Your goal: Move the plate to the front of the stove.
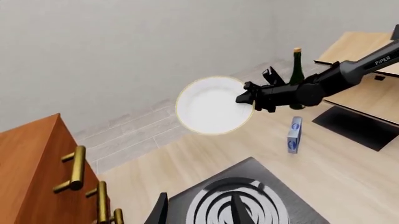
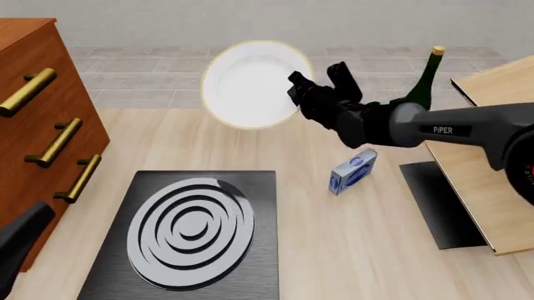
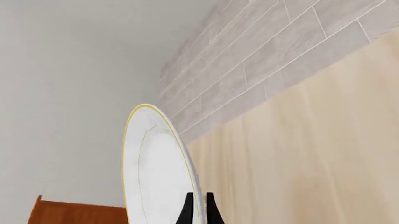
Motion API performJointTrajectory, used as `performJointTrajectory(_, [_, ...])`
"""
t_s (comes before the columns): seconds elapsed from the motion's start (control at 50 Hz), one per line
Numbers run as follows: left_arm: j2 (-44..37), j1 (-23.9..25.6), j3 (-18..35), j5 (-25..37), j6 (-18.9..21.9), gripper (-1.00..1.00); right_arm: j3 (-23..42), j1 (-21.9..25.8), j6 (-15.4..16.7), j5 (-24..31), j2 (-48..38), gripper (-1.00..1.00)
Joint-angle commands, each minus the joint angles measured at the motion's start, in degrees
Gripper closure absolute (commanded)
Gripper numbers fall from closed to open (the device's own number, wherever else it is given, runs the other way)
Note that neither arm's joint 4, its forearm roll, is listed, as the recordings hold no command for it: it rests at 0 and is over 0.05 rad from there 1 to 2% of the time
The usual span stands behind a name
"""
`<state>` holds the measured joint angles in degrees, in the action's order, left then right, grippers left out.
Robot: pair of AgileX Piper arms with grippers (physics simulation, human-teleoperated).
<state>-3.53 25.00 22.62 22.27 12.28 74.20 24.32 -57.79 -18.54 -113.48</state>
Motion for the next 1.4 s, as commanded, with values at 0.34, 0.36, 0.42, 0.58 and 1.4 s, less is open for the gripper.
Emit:
performJointTrajectory(0.34, [-1.11, -1.73, -2.28, -1.83, -0.59, -1.00, 5.05, 1.08, -5.02, -3.48, -10.54, 1.00])
performJointTrajectory(0.36, [-1.20, -1.82, -2.40, -1.94, -0.55, -1.00, 5.09, 0.99, -5.26, -3.71, -10.83, 1.00])
performJointTrajectory(0.42, [-1.34, -1.86, -2.46, -2.06, -0.60, -1.00, 5.54, 1.01, -5.40, -3.76, -11.53, 1.00])
performJointTrajectory(0.58, [-0.95, -2.37, -3.24, -2.17, -0.75, -1.00, 6.15, 1.23, -5.45, -4.15, -13.46, 1.00])
performJointTrajectory(1.4, [0.00, -2.79, -4.56, -2.29, -1.21, -1.00, 6.59, 0.43, -5.83, -5.23, -17.75, 1.00])
